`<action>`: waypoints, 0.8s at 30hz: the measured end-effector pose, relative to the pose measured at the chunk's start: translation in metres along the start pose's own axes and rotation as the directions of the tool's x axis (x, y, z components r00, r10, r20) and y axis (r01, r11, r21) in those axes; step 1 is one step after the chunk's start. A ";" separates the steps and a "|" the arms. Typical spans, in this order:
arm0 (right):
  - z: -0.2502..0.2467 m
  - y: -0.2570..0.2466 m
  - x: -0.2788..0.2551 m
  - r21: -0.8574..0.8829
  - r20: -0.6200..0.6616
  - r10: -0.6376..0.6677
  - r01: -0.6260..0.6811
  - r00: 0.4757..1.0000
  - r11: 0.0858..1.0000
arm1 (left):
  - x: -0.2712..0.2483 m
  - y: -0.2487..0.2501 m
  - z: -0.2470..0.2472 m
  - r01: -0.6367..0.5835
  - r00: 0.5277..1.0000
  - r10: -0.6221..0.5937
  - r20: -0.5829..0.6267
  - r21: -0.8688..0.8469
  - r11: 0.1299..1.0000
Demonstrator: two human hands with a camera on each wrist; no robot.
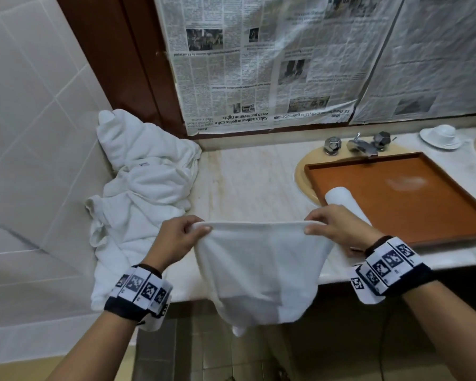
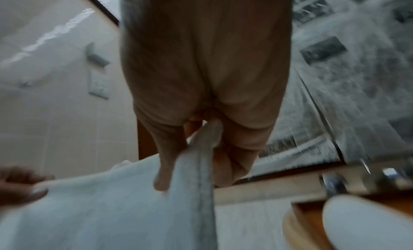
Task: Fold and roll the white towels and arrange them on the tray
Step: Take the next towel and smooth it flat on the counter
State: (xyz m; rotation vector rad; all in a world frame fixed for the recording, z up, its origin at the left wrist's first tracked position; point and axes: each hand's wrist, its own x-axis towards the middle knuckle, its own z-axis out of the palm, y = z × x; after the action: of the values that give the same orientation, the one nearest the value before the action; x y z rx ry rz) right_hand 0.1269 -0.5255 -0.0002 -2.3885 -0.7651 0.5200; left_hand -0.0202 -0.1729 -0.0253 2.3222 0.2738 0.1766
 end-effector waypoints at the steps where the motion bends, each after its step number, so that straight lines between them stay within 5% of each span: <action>1: -0.009 0.001 0.002 -0.075 -0.027 0.000 -0.002 1.000 0.997 | 0.004 0.006 -0.004 -0.009 1.000 0.009 -0.018 0.008 1.000; 5: -0.036 0.004 0.007 -0.152 -0.175 0.021 -0.048 0.984 0.987 | 0.017 0.031 -0.008 -0.020 0.996 0.015 -0.089 -0.053 0.998; 18: -0.051 0.031 0.020 -0.065 -0.203 0.013 -0.027 0.979 0.997 | 0.039 0.050 0.008 0.012 0.980 -0.010 -0.198 0.012 1.000; 24: -0.066 0.027 0.053 -0.050 -0.346 -0.025 0.008 0.938 0.999 | 0.064 0.050 0.007 0.022 0.954 -0.011 -0.300 0.031 0.999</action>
State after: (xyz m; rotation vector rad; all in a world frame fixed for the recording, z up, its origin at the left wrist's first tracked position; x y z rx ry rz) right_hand 0.2123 -0.5371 0.0235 -2.4217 -0.6418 0.0654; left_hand 0.0498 -0.1952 0.0090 2.3216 0.4505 0.5231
